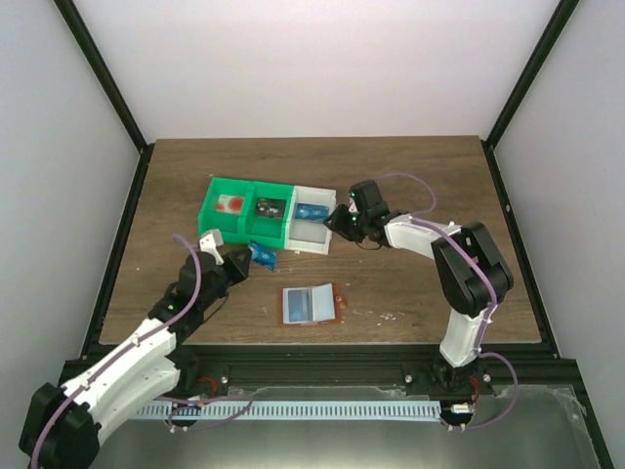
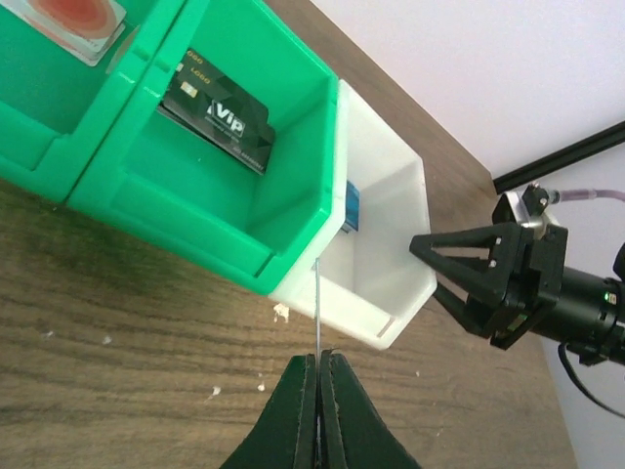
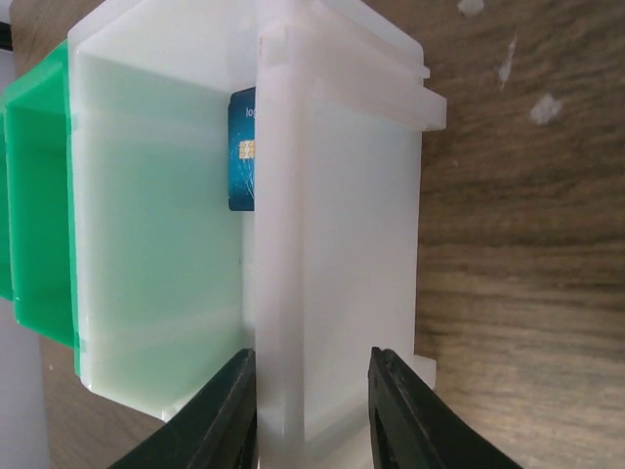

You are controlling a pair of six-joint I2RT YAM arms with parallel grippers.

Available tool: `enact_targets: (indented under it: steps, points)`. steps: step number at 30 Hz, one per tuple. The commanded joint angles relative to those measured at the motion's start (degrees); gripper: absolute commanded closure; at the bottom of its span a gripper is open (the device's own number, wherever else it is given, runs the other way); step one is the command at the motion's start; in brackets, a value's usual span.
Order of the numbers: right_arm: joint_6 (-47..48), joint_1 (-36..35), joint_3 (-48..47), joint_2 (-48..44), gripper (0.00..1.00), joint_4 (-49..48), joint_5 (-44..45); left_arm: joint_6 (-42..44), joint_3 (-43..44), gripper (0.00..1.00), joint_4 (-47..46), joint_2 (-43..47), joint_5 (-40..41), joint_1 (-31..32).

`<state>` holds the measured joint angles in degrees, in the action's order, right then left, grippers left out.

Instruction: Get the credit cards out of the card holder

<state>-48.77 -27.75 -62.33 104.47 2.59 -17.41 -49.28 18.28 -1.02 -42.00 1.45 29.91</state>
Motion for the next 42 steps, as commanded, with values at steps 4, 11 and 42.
enact_targets:
  steps: [4,11,42]
  points:
    - [-4.4,-0.7,4.4,-4.8,0.64,-1.5,-1.9,-0.1,4.2,1.0,-14.1,-9.1,-1.3,0.0]
    - [-1.9,-0.7,9.1,-11.8,0.36,-0.1,-1.6,0.8,11.9,1.0,-21.8,-22.1,-1.6,0.0]
    - [11.3,2.8,18.4,-49.4,0.0,10.9,2.3,0.9,38.6,1.0,-24.4,-62.3,10.1,4.5]
